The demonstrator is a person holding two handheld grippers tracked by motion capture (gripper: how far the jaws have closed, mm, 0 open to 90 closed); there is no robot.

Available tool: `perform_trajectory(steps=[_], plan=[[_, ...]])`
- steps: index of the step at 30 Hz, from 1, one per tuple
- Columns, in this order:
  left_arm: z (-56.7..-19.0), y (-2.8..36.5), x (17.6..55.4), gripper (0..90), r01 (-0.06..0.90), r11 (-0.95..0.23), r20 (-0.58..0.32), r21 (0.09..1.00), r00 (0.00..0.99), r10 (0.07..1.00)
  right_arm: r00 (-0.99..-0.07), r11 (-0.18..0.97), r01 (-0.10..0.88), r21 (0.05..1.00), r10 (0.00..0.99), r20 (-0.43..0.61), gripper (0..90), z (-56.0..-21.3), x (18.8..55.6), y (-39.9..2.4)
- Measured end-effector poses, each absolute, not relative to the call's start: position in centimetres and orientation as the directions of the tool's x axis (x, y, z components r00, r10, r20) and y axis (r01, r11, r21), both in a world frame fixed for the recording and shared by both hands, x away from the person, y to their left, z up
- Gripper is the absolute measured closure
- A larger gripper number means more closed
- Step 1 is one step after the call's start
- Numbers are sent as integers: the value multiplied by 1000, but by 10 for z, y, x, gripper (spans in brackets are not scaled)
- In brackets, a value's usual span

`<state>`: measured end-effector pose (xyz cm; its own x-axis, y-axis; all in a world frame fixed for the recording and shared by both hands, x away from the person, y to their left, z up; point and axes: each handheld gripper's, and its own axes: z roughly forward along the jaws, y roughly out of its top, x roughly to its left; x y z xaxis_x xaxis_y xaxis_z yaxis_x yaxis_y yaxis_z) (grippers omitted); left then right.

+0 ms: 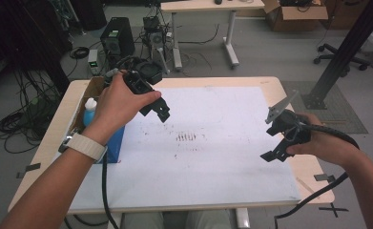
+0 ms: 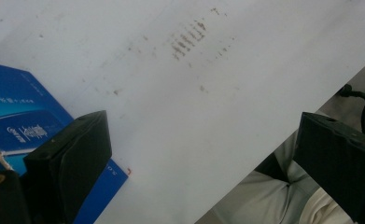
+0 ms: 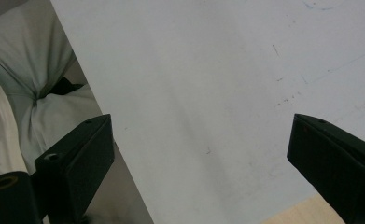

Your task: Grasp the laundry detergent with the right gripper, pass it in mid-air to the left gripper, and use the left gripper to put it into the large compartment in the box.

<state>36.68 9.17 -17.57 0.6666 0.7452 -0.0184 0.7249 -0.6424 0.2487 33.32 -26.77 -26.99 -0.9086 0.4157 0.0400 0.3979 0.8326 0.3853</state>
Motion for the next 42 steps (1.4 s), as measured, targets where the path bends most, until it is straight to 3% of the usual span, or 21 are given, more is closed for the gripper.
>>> perform_trajectory(steps=[29,42], plan=[[-192,69,376,46,578,-790,-63,202,813,579,-917,845,384,371,397,45,73,-267,350,-259],[-198,71,371,47,558,-803,-74,208,828,556,-920,849,378,369,390,43,72,-265,353,-254]])
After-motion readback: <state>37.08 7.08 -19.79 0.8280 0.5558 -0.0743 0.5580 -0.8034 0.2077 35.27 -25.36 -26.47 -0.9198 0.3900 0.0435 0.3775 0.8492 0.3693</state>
